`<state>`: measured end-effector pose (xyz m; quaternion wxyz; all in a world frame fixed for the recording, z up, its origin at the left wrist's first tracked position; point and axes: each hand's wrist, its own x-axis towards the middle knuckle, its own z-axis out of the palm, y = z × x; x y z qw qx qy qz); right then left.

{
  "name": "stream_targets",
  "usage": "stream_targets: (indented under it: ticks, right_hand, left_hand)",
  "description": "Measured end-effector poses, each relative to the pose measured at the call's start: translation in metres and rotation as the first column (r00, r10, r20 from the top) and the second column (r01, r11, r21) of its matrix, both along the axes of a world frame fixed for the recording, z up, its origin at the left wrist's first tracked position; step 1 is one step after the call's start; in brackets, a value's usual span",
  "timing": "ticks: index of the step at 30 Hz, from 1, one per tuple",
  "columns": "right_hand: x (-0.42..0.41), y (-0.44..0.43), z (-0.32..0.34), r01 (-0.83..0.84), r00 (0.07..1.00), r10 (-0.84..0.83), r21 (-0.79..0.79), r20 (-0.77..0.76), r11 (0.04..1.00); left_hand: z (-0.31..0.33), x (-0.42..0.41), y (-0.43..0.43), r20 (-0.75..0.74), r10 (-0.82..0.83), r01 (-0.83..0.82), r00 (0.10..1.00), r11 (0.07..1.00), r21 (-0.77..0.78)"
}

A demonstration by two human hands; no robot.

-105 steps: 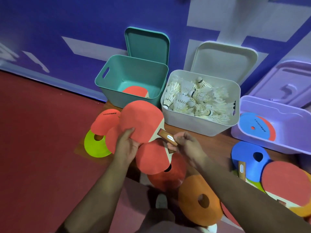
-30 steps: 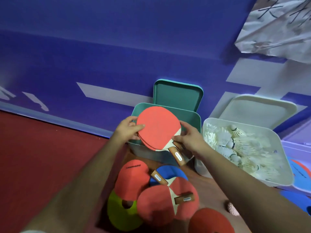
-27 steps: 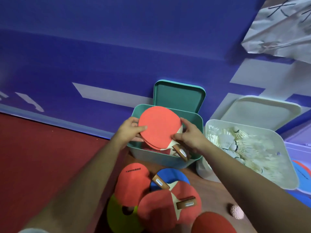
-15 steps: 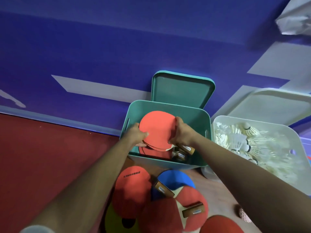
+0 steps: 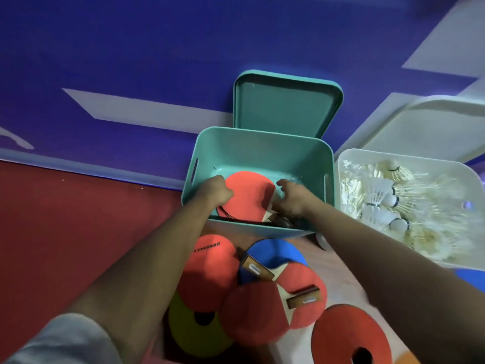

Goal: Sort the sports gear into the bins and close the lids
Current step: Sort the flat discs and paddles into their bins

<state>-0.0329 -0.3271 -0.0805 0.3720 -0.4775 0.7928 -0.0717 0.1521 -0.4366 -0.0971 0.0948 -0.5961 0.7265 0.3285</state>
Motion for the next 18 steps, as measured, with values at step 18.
stream_targets:
  ticks: [18]
  right_hand:
    - [0.02, 0.255, 0.012, 0.351, 0.921, -0.288, -0.234, 0.264, 0.907]
  left_hand:
    - [-0.006, 0.089, 0.266, -0.454, 0.29, -0.328, 0.843, 0.945, -0.006]
